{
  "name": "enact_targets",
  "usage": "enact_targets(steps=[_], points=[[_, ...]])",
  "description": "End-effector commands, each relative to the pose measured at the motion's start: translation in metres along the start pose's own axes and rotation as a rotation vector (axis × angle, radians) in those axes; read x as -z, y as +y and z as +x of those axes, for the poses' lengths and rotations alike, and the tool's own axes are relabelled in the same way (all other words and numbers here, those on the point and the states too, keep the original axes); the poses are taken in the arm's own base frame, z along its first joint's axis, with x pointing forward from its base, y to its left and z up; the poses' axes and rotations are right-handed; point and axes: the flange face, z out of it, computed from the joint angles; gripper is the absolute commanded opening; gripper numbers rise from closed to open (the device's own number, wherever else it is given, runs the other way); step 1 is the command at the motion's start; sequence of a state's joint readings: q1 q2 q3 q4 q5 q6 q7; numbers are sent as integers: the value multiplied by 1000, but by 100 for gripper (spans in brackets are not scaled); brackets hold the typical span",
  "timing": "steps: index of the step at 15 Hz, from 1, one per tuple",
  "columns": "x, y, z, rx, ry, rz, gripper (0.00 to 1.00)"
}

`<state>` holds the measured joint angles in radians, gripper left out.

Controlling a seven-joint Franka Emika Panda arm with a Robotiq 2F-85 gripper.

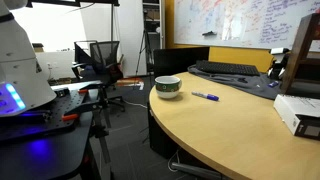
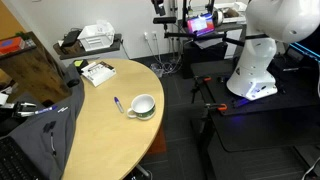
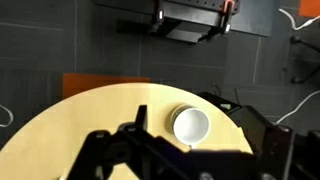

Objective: Place the marker in the mug

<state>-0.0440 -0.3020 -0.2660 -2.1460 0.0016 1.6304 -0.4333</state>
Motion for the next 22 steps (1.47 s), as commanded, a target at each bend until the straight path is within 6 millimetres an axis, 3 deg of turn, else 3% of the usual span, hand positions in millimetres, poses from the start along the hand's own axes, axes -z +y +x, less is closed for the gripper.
enact_targets(steps=[1,5,8,11,15,19,22], points=[[1,0,0,0,-1,1,100],[1,0,0,0,-1,0,100],[1,-12,23,-199,55,11,100],[-8,-47,69,-349,130,36,100],[-41,-79,138,-548,204,50,100],[-87,-81,201,-762,242,51,100],[-129,-69,244,-929,256,60,100]])
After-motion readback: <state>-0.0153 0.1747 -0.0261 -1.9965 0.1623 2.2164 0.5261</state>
